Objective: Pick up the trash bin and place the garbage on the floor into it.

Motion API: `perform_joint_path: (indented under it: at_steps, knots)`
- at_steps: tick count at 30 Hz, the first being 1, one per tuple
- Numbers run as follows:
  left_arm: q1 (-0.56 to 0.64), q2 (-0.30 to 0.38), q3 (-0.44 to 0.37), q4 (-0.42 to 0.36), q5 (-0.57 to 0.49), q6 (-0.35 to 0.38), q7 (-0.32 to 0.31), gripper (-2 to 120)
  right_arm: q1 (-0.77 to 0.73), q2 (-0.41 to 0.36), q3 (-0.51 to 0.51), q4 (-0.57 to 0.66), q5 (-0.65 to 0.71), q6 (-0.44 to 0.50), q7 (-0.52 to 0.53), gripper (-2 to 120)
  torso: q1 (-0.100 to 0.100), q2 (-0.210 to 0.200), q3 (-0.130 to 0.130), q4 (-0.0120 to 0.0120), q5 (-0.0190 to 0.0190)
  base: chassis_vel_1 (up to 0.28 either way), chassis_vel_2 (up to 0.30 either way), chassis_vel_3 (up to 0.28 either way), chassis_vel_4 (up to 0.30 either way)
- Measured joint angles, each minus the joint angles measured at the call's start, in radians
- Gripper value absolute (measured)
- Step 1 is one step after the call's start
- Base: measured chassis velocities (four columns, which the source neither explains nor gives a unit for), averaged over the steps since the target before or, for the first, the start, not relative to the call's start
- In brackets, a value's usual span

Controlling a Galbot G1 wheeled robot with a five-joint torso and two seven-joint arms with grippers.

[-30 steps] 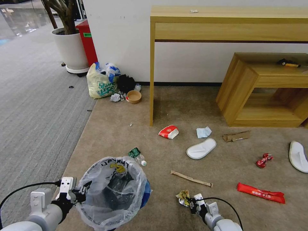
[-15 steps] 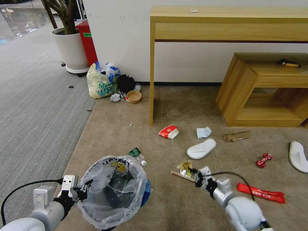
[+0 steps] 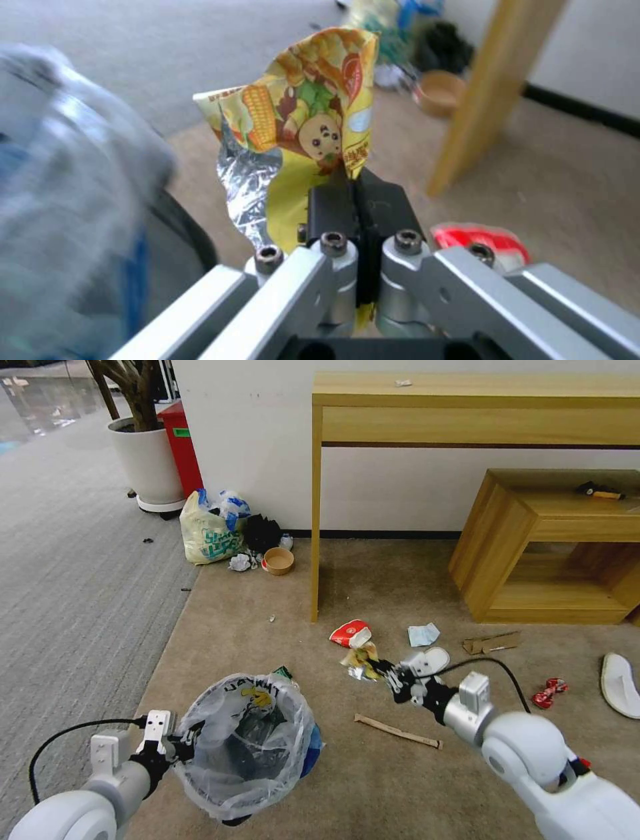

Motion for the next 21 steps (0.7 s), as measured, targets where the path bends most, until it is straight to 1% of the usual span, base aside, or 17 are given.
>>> perform_joint_path:
  at_steps: [1,2,3,4,5,6,7,8,9,11,12,13,15,16,18,20,21]
  knots:
    - [-0.017,0.009,0.012,0.011,-0.009,0.000,-0.009,0,0.040,-0.018,-0.027,0.004,0.028,0.000,0.000,0,0.000,0.000,0.000,0.0000,0.0000,0.000,0.000,0.000,0.000]
    - [-0.017,0.009,0.012,0.011,-0.009,0.000,-0.009,0,0.040,-0.018,-0.027,0.004,0.028,0.000,0.000,0,0.000,0.000,0.000,0.0000,0.0000,0.000,0.000,0.000,0.000]
    - [-0.033,0.019,0.023,0.022,-0.017,0.000,-0.016,0,0.079,-0.034,-0.055,0.003,0.052,0.001,-0.001,0,0.000,0.000,0.000,0.0000,-0.0001,0.000,0.000,0.000,0.000]
    - [-0.054,0.034,0.039,0.038,-0.029,0.000,-0.024,0,0.148,-0.051,-0.109,-0.005,0.090,0.003,-0.007,0,0.000,0.000,0.000,-0.0001,-0.0002,0.000,0.000,0.000,0.000]
    - [-0.054,0.034,0.039,0.038,-0.029,0.000,-0.024,0,0.148,-0.051,-0.109,-0.005,0.090,0.003,-0.007,0,0.000,0.000,0.000,-0.0001,-0.0002,0.000,0.000,0.000,0.000]
    - [-0.079,0.057,0.060,0.057,-0.049,0.000,-0.036,0,0.239,-0.061,-0.192,-0.020,0.144,0.005,-0.014,0,0.000,0.000,0.000,0.0000,0.0000,0.000,0.000,0.000,0.000]
    - [-0.090,0.068,0.068,0.066,-0.057,0.000,-0.040,0,0.268,-0.062,-0.222,-0.025,0.162,0.004,-0.015,0,0.000,0.000,0.000,0.0000,0.0000,0.000,0.000,0.000,0.000]
    - [-0.108,0.085,0.080,0.080,-0.073,0.000,-0.049,0,0.338,-0.059,-0.292,-0.035,0.202,-0.001,-0.015,0,0.000,0.000,0.000,0.0001,-0.0002,0.000,0.000,0.000,0.000]
    - [-0.108,0.085,0.080,0.080,-0.073,0.000,-0.049,0,0.338,-0.059,-0.292,-0.035,0.202,-0.001,-0.015,0,0.000,0.000,0.000,0.0001,-0.0002,0.000,0.000,0.000,0.000]
    - [-0.140,0.113,0.104,0.101,-0.103,0.000,-0.068,0,0.458,-0.038,-0.396,-0.051,0.241,-0.016,-0.015,0,0.000,0.000,0.000,0.0002,-0.0002,0.000,0.000,0.000,0.000]
    - [-0.148,0.120,0.109,0.106,-0.109,0.000,-0.071,0,0.484,-0.032,-0.420,-0.055,0.248,-0.020,-0.014,0,0.000,0.000,0.000,0.0001,-0.0003,0.000,0.000,0.000,0.000]
    - [-0.148,0.120,0.109,0.106,-0.109,0.000,-0.071,0,0.484,-0.032,-0.420,-0.055,0.248,-0.020,-0.014,0,0.000,0.000,0.000,0.0001,-0.0003,0.000,0.000,0.000,0.000]
    - [-0.175,0.148,0.127,0.127,-0.133,0.000,-0.081,0,0.571,-0.006,-0.517,-0.077,0.268,-0.040,-0.011,0,0.000,0.000,0.000,0.0003,-0.0002,0.000,0.000,0.000,0.000]
    - [-0.182,0.156,0.131,0.133,-0.138,0.000,-0.082,0,0.590,0.000,-0.544,-0.085,0.269,-0.042,-0.011,0,0.000,0.000,0.000,0.0001,-0.0003,0.000,0.000,0.000,0.000]
    - [-0.187,0.162,0.135,0.137,-0.141,0.000,-0.081,0,0.602,0.004,-0.563,-0.092,0.269,-0.044,-0.011,0,0.000,0.000,0.000,0.0001,-0.0004,0.000,0.000,0.000,0.000]
    - [-0.204,0.190,0.151,0.155,-0.156,0.000,-0.081,0,0.651,0.023,-0.646,-0.123,0.267,-0.057,-0.011,0,0.000,0.000,0.000,0.0000,-0.0001,0.000,0.000,0.000,0.000]
    - [-0.207,0.195,0.155,0.158,-0.159,0.000,-0.080,0,0.659,0.028,-0.661,-0.129,0.267,-0.062,-0.012,0,0.000,0.000,0.000,0.0001,-0.0002,0.000,0.000,0.000,0.000]
